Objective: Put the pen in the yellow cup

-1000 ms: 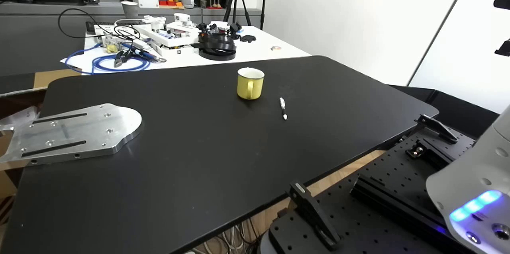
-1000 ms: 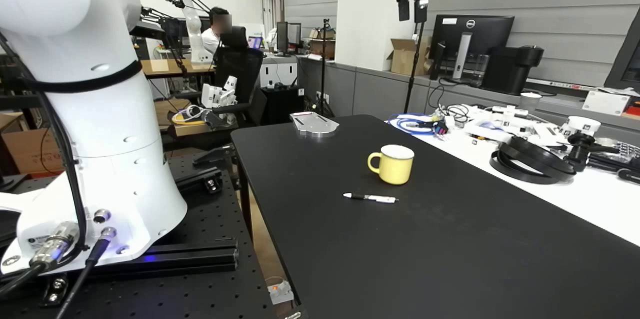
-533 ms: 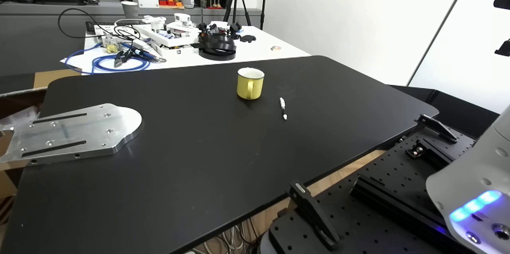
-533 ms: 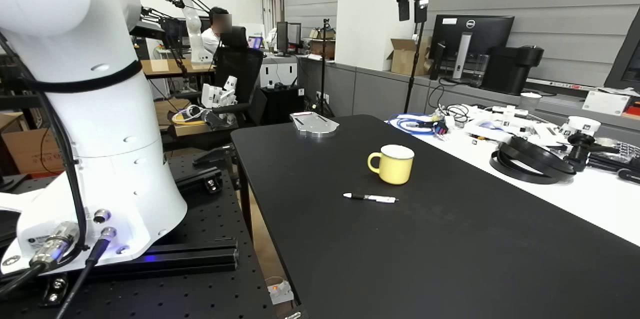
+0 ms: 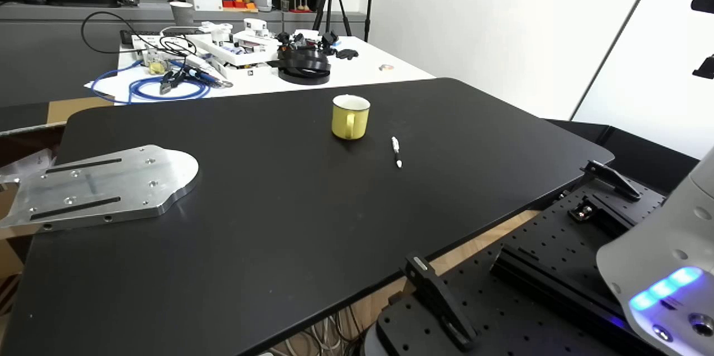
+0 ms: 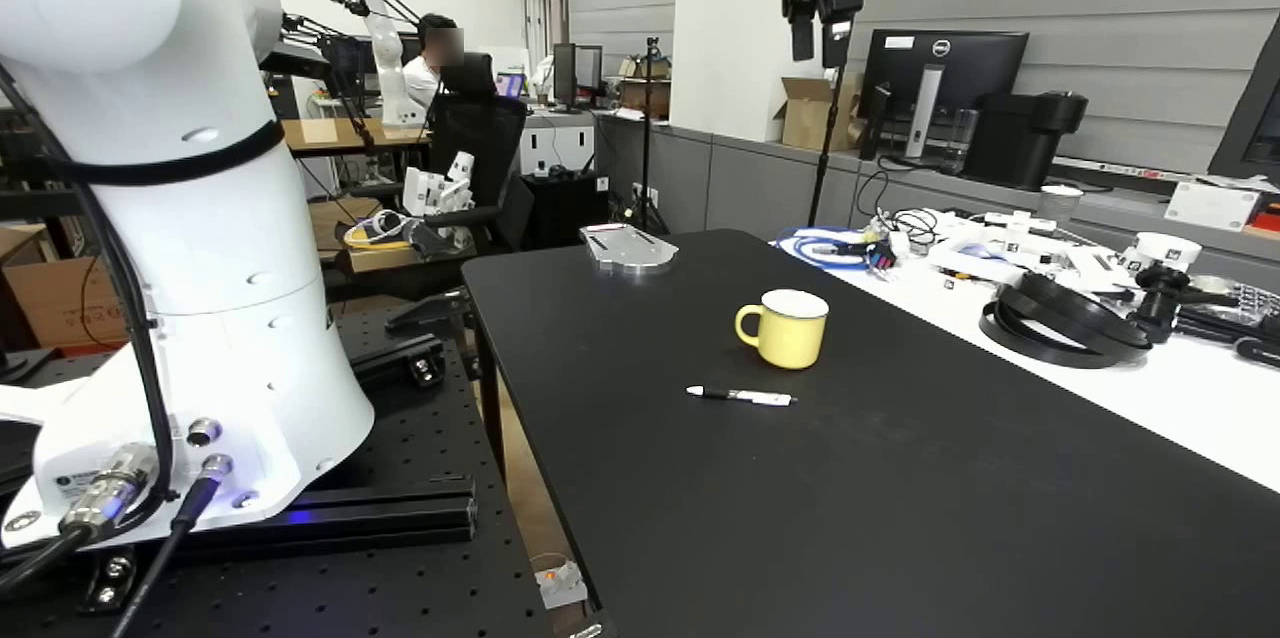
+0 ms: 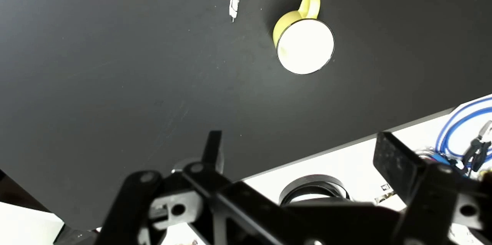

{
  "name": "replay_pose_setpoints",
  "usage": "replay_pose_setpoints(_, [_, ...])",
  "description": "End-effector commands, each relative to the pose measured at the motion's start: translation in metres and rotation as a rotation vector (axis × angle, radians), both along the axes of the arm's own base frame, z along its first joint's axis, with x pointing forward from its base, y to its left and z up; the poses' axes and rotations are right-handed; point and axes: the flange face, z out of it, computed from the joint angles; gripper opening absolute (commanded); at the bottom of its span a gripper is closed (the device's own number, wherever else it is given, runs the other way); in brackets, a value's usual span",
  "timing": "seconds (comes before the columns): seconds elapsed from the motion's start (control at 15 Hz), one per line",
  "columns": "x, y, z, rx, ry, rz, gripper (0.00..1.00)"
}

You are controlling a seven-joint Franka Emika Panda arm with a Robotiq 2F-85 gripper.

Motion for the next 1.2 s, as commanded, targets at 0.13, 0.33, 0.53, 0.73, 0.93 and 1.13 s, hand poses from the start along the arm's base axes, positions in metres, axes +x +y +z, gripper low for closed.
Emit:
replay_pose_setpoints(0.13, [-0.024, 0.002, -0.079, 0.062, 0.037, -0.051, 1.00])
replay_pose_setpoints(0.33, [-0.039, 0.002, -0.132, 0.065, 0.059, -0.079, 1.00])
replay_pose_setpoints(0.53, [-0.051, 0.000, -0.181, 0.067, 0.077, -0.101, 1.00])
replay_pose_setpoints(0.73, [-0.053, 0.000, -0.223, 0.061, 0.089, -0.117, 1.00])
replay_pose_setpoints(0.93, [-0.046, 0.000, -0.258, 0.060, 0.105, -0.126, 1.00])
replay_pose_setpoints(1.13, [-0.046, -0.002, -0.292, 0.054, 0.138, -0.137, 1.00])
